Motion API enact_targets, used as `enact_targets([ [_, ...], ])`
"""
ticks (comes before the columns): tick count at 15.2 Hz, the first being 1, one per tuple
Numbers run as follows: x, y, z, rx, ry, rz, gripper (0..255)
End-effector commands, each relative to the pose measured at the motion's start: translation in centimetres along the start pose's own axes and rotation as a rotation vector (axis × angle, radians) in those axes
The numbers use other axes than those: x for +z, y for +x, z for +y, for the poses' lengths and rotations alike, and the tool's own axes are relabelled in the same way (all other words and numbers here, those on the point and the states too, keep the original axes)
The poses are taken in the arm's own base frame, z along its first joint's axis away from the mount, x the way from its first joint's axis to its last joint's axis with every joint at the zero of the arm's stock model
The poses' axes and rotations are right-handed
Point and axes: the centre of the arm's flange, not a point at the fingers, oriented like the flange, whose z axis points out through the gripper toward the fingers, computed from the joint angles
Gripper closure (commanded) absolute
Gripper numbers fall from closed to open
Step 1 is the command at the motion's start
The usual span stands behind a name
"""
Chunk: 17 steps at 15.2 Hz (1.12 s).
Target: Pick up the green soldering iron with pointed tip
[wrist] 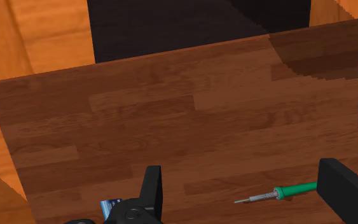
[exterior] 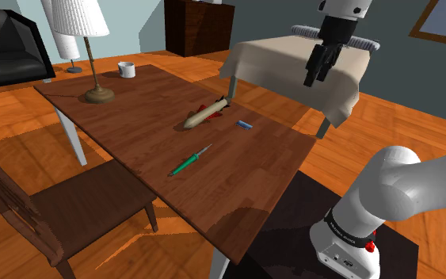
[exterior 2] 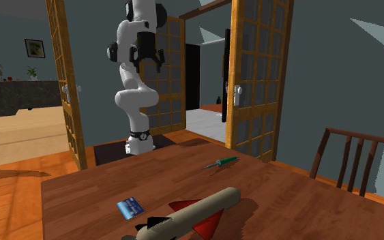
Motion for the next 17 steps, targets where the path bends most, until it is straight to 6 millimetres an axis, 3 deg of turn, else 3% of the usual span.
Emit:
enact_targets([
  [1,0.0,0.0,0.0,0.000,0.000,0.000,0],
  [9,7.5,2.7,-7.1,0.249,-0.017,0.030,0],
  [17,15.0,7.3,-13.1,0.497,-0.035,0.061,0],
])
